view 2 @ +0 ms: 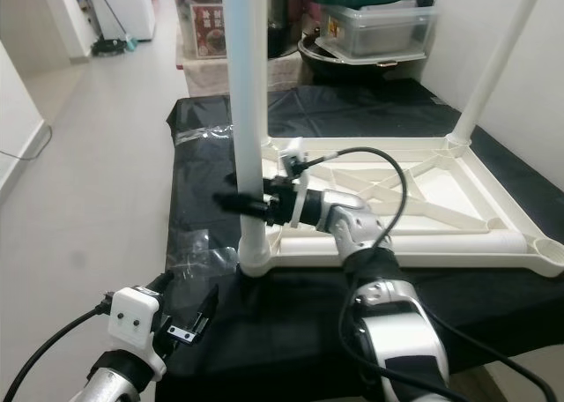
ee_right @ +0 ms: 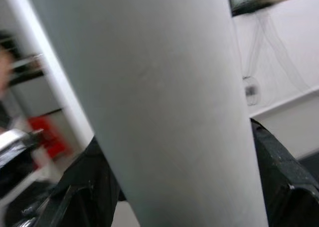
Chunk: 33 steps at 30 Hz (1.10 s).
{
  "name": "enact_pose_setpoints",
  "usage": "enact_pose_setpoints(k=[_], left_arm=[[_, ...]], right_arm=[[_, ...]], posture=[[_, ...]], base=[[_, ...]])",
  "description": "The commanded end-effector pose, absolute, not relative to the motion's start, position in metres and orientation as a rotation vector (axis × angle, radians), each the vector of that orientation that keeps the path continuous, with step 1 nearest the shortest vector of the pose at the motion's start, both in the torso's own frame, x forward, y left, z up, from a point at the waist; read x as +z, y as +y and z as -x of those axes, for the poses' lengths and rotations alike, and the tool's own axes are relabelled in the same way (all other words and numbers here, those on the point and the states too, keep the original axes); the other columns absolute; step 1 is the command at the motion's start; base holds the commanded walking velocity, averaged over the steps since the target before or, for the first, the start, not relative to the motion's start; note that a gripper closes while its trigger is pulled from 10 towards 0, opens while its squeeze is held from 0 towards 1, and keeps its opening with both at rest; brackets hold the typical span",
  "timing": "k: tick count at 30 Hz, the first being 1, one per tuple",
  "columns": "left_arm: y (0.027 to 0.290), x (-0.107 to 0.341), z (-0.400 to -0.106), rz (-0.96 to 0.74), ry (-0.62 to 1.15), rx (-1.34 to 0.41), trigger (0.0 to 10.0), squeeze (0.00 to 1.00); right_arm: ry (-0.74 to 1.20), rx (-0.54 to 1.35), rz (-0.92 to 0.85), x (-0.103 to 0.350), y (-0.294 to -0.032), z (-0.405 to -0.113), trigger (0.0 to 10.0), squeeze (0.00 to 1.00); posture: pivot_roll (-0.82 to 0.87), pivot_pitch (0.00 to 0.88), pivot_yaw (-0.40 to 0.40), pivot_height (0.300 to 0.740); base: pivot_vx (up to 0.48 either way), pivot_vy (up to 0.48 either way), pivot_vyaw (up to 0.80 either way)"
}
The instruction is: Building children table
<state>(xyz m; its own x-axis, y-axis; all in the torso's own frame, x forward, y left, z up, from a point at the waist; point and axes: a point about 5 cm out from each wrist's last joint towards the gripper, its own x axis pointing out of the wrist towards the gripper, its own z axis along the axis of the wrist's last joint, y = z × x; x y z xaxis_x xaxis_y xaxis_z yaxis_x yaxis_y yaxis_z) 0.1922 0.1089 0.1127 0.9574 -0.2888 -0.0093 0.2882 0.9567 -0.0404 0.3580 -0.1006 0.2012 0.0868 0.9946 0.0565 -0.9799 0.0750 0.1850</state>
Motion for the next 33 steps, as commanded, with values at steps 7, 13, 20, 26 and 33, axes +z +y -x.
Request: enact_pose_setpoints(k=[7, 13, 20, 26, 33], left_arm=[[0.111, 0.108, -0.192, 0.025, 0.030, -0.283, 10.0, 0.00], [0.110, 0.108, -0.192, 0.028, 0.032, -0.286, 10.0, 0.00], [0.109, 0.108, -0.192, 0.033, 0.032, -0.287, 10.0, 0.00], [0.109, 0.108, -0.192, 0.035, 0.034, -0.290, 10.0, 0.00], [0.111, 0.108, -0.192, 0.030, 0.035, -0.289, 10.0, 0.00]], right_arm=[[0.090, 1.684, -0.145, 0.213, -0.076, -0.354, 0.0, 0.00], [0.055, 1.585, -0.100, 0.198, -0.078, -0.355, 0.0, 0.00], [0.038, 1.461, -0.131, 0.189, -0.079, -0.356, 0.0, 0.00], [-0.026, 0.863, -0.152, 0.176, -0.081, -0.376, 0.0, 0.00], [0.034, -0.075, -0.102, 0.151, -0.135, -0.373, 0.0, 0.00]], posture=[[0.04, 0.000, -0.016, 0.740], [0.02, 0.000, -0.013, 0.740], [0.00, 0.000, -0.009, 0.740], [-0.03, 0.000, 0.001, 0.740], [-0.02, 0.000, 0.000, 0.740]], base=[[0.000, 0.000, 0.00], [0.000, 0.000, 0.00], [0.000, 0.000, 0.00], [0.000, 0.000, 0.00], [0.000, 0.000, 0.00]])
